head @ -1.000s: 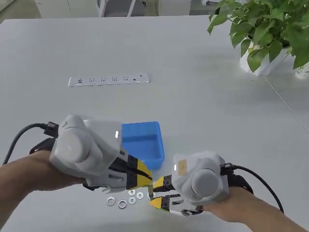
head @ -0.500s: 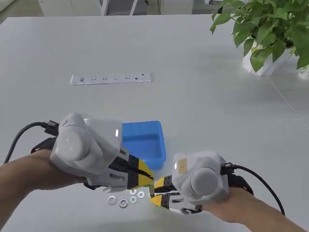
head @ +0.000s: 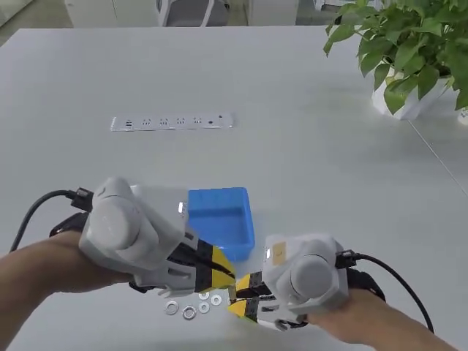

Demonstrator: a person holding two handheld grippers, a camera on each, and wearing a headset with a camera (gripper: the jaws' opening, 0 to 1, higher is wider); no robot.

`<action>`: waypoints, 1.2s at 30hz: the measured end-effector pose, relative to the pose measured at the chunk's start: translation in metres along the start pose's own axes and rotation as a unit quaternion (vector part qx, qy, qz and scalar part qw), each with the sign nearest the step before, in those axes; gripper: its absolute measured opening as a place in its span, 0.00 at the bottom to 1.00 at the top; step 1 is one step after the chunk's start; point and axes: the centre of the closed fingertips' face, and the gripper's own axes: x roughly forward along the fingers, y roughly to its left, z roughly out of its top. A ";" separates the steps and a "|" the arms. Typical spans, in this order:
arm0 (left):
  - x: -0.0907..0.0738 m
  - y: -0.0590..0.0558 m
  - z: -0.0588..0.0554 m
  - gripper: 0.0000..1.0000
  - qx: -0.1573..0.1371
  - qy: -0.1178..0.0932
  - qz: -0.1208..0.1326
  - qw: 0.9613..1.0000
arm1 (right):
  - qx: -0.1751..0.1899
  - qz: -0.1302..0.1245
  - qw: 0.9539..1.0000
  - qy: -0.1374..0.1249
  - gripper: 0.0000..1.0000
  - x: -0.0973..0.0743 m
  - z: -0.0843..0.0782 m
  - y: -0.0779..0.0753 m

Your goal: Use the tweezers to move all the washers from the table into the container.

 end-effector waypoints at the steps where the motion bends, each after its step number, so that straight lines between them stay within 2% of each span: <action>1: 0.000 0.000 0.000 0.05 0.000 0.000 0.000 1.000 | 0.002 0.000 1.000 0.000 0.09 0.000 0.000 0.000; 7: 0.001 0.001 0.001 0.05 0.002 0.001 0.003 1.000 | 0.019 -0.002 1.000 0.002 0.07 0.000 0.000 0.000; 19: 0.002 0.002 0.005 0.06 0.008 0.004 0.001 1.000 | 0.017 -0.008 1.000 -0.004 0.07 -0.003 0.001 0.000; 27: -0.004 0.006 0.014 0.07 0.007 -0.011 0.018 1.000 | 0.018 -0.010 1.000 -0.014 0.07 -0.011 0.008 -0.003; 36: -0.012 0.009 0.020 0.14 0.000 -0.029 0.033 0.999 | 0.015 -0.014 1.000 -0.016 0.07 -0.021 0.014 -0.005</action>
